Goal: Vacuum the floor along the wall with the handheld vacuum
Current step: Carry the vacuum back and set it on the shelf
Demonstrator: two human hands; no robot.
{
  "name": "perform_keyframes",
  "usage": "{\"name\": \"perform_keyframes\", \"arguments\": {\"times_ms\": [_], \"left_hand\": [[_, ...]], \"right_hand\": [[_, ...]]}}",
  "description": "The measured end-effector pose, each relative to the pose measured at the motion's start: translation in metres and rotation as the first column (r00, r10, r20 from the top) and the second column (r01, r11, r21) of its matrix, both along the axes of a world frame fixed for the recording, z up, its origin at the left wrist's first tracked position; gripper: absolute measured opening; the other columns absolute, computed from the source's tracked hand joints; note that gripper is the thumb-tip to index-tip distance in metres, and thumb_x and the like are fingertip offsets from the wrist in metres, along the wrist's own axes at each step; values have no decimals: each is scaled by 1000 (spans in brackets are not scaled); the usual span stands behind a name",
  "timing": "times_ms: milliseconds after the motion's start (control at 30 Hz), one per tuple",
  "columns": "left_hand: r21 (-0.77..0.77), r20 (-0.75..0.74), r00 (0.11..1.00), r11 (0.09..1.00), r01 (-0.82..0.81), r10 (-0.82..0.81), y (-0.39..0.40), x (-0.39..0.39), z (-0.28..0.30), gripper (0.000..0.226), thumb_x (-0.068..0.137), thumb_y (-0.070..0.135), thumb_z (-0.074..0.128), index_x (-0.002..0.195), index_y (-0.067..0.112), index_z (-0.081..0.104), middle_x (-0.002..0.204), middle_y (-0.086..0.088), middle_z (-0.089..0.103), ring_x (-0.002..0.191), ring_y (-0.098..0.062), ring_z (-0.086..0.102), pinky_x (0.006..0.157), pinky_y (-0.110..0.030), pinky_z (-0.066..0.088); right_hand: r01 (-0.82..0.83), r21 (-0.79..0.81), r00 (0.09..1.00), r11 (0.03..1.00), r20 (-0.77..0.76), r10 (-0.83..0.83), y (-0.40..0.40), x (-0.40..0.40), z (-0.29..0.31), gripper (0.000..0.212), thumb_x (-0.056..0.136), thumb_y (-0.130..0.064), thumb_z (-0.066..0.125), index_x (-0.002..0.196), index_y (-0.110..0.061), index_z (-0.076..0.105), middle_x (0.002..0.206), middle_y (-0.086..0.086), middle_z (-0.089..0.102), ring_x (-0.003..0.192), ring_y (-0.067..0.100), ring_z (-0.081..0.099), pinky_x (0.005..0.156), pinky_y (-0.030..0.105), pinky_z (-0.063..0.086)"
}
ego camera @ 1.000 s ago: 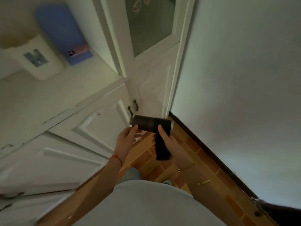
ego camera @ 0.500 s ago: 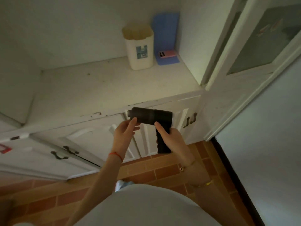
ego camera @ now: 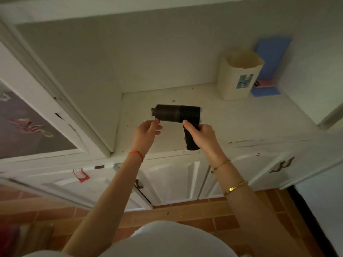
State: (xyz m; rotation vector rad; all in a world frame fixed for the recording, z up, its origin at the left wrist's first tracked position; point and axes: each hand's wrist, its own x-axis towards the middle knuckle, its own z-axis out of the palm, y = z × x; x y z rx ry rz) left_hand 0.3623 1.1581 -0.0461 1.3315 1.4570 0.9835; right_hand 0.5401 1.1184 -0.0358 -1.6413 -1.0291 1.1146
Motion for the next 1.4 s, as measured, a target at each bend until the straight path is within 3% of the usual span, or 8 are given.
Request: {"name": "perform_keyframes", "arguments": {"times_ms": [233,400,500,700,767,1067,1167,1400], "left_hand": [[133,-257,965,991,-22,56,52,-56,-1,25,100,28,53,118,14,64,103,2,65,91,-12,60,67,-10,40],[170,-386,921,985,10,57,73,-67,-13,28,100,24,52,123,14,62,116,-3,65,104,-18,59,88,-26,43],[196,-474,877,980,16,80,78,-73,-20,30,98,18,52,126,12,61,123,-8,63,114,-25,56,98,-35,44],[252,-609,785,966,59,111,81,-75,-25,32,95,14,54,126,9,60,123,-13,63,112,-31,57,95,-42,45],[258,-618,778,964,65,113,82,-73,-26,33,94,13,53,126,8,60,122,-14,63,111,-33,57,95,-44,47],[258,-663,733,965,38,148,86,-72,-37,46,91,28,37,124,10,62,118,-11,66,106,-31,60,92,-45,49],[252,-668,730,967,40,144,86,-72,-39,54,87,34,30,122,10,63,116,-11,66,103,-32,61,89,-45,51],[237,-672,728,971,42,133,84,-74,-43,50,88,30,33,123,10,63,118,-10,66,105,-31,59,92,-43,49]], "right_hand": [[27,-18,997,999,78,-25,86,-42,-7,43,88,-45,66,95,-3,72,88,11,75,82,24,73,80,37,60],[-37,-37,980,999,196,43,145,-65,-12,45,90,-49,63,84,-4,65,69,-1,61,67,16,62,53,19,44],[-89,-44,973,995,209,96,178,-80,-17,44,91,-48,63,86,-4,63,67,-2,55,65,15,55,53,20,40],[-164,-65,963,984,205,175,232,-98,-25,42,91,-47,63,90,-5,62,74,-1,52,81,18,54,51,20,37],[-175,-66,957,982,224,186,245,-101,-28,40,91,-48,63,75,-14,52,73,-2,49,82,18,53,51,19,36],[-213,-68,917,975,330,223,267,-106,-41,49,94,-49,57,59,-19,42,60,1,46,53,11,42,47,26,35],[-218,-52,852,975,477,216,270,-107,-42,52,95,-53,53,59,-18,43,60,0,46,53,10,42,55,27,37],[-279,-94,596,956,764,249,269,-101,-38,57,94,-61,47,57,-19,37,59,-1,39,61,19,47,46,26,24]]}}
